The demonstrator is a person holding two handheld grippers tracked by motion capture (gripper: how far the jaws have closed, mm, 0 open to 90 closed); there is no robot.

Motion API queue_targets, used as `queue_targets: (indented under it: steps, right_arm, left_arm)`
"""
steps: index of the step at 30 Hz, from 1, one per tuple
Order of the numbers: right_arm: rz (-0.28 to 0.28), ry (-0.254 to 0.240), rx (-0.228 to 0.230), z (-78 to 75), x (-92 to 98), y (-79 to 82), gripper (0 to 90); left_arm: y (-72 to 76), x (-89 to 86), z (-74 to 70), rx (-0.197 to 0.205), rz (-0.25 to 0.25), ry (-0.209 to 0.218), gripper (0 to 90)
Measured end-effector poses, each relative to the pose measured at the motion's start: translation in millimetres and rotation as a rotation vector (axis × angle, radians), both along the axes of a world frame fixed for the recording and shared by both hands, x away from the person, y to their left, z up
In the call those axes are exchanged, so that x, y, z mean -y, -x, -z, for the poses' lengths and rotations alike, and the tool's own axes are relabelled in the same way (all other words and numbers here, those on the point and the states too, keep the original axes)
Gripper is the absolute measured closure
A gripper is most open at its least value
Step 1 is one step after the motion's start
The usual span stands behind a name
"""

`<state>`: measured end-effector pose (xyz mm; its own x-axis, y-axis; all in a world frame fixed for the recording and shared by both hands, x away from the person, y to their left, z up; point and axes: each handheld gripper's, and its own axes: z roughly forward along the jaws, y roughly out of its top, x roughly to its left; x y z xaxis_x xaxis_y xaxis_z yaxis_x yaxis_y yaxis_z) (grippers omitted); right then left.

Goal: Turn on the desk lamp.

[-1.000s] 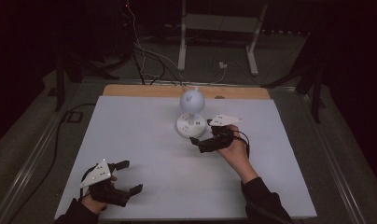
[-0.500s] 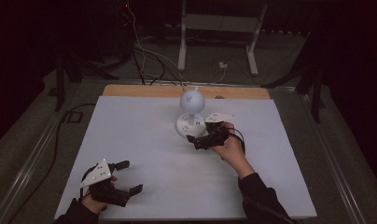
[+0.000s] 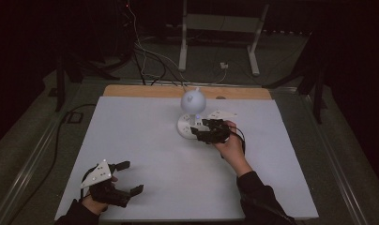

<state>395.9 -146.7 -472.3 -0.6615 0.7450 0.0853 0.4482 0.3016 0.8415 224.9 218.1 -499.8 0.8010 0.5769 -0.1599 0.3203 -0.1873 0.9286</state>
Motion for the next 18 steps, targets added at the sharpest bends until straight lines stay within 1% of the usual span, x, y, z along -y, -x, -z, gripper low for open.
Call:
queue_targets:
  steps: [2,5,6,7,8,9,10,12,13,14,17,18]
  right_arm:
    - [0.007,0.013,0.009,0.9,1.2,-1.6,53.2]
    - [0.011,0.042,0.021,2.9,2.2,-4.7,59.9]
    - [0.014,0.046,0.017,3.7,2.7,-5.6,61.8]
    - [0.012,0.057,0.016,5.5,3.2,-7.4,69.4]
    - [0.012,0.057,0.016,5.5,3.2,-7.4,69.4]
    - [0.014,0.072,0.015,6.3,2.8,-8.0,72.6]
    - [0.009,0.082,0.013,7.2,2.8,-8.9,77.5]
    - [0.020,0.106,0.005,9.0,2.2,-10.6,85.1]
    - [0.023,0.108,0.000,9.7,2.1,-11.1,88.5]
    - [0.024,0.115,-0.003,10.3,1.7,-11.7,90.0]
    - [0.030,0.143,0.003,12.7,-1.1,-12.7,90.0]
    - [0.030,0.143,0.003,12.7,-1.1,-12.7,90.0]
  left_arm:
    - [0.0,0.1,0.0,0.002,0.001,-0.006,0.3]
    - [-0.2,0.0,0.1,0.000,-0.001,-0.002,0.3]
    - [-0.1,0.1,0.2,-0.001,-0.001,-0.003,0.4]
    - [0.0,0.2,0.2,0.000,-0.001,-0.004,0.4]
    - [0.1,0.2,0.2,0.000,0.000,-0.005,0.4]
    - [0.0,0.1,0.0,0.002,0.001,-0.004,0.4]
    - [-0.2,0.1,0.1,0.000,0.000,-0.002,0.3]
    - [-0.2,0.1,0.4,-0.001,-0.002,-0.003,0.3]
    - [0.0,0.1,0.3,0.000,-0.001,-0.005,0.4]
    - [0.1,0.1,0.1,0.001,0.000,-0.005,0.4]
    - [-0.3,0.2,0.4,-0.001,-0.002,-0.002,0.4]
    - [-0.2,0.2,0.4,-0.001,-0.001,-0.004,0.4]
